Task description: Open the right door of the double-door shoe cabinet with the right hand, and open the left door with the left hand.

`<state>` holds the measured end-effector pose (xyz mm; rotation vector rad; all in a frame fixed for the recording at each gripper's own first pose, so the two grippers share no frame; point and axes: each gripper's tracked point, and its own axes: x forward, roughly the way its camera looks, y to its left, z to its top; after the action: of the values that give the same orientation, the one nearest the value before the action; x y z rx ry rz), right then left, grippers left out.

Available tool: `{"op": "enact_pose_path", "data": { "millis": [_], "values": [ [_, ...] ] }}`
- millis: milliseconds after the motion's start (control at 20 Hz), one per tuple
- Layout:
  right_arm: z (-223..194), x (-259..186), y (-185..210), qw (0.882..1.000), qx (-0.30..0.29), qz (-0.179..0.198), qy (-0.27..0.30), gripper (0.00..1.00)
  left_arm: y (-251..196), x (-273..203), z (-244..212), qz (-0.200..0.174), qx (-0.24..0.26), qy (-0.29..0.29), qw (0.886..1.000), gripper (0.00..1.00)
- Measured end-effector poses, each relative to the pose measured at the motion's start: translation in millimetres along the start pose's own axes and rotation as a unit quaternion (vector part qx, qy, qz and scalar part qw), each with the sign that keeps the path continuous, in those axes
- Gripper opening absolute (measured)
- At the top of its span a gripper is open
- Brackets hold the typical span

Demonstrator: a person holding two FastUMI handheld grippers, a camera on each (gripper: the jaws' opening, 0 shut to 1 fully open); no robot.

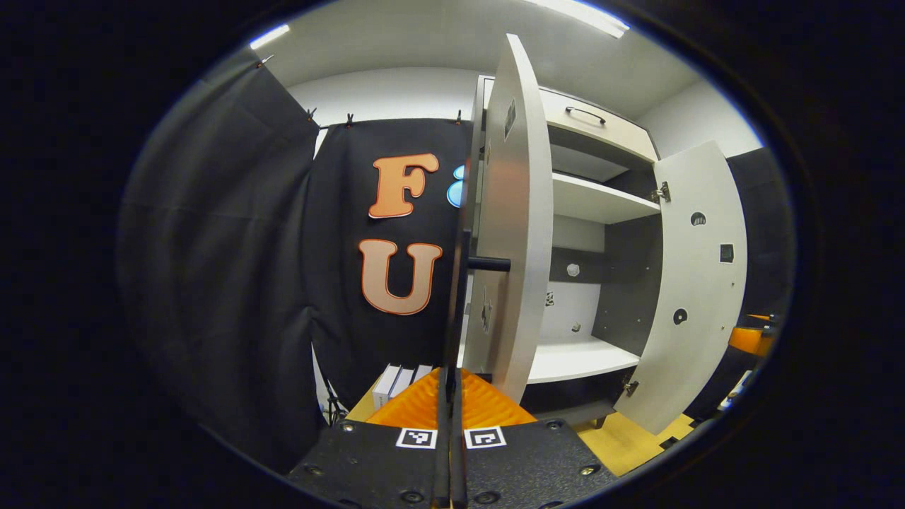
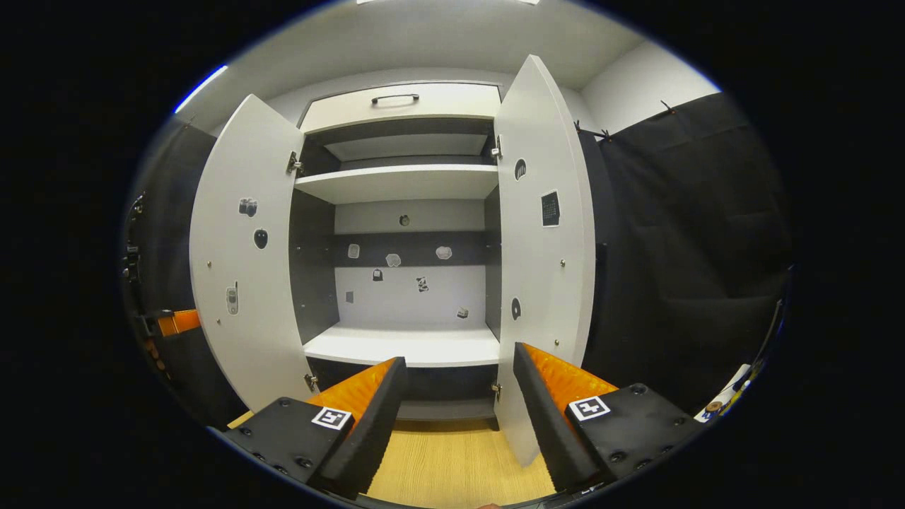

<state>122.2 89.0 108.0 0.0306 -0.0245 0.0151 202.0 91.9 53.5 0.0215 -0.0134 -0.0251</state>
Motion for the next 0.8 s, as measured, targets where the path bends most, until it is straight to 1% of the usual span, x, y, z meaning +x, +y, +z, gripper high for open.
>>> {"op": "enact_pose_path", "data": {
  "millis": [350,450,500,550,600,700,750,800],
  "values": [
    [-7.5,8.4,-2.0,1.000,-0.008,-0.003,0.005,0.96,0.8,-25.7,5.0,0.018,-0.010,0.002,1.000,0.00],
    [-10.5,11.2,-1.4,1.000,-0.008,-0.004,0.009,0.96,1.7,-35.3,10.8,0.028,-0.006,-0.005,1.000,0.04],
    [-11.5,12.6,-1.3,1.000,-0.009,-0.004,0.009,0.96,-0.1,-39.1,13.0,0.029,-0.006,-0.007,1.000,0.05],
    [-12.9,12.7,-1.4,1.000,-0.012,-0.004,0.011,0.96,-3.2,-44.0,13.0,0.029,-0.006,-0.006,1.000,0.12],
    [-14.3,13.4,-1.2,1.000,-0.013,-0.004,0.012,0.96,-4.9,-48.6,12.6,0.032,-0.009,-0.004,0.999,0.27],
    [-15.9,14.8,-0.5,1.000,-0.015,-0.004,0.013,0.97,-7.8,-53.3,10.8,0.035,-0.019,-0.001,0.999,0.34],
    [-17.0,15.3,-0.7,1.000,-0.016,-0.005,0.014,0.97,-9.4,-55.6,10.0,0.037,-0.022,-0.001,0.999,0.34],
    [-18.1,15.1,-1.3,1.000,-0.017,-0.005,0.015,0.97,-9.8,-56.4,10.6,0.036,-0.023,-0.001,0.999,0.36]
  ]
}}
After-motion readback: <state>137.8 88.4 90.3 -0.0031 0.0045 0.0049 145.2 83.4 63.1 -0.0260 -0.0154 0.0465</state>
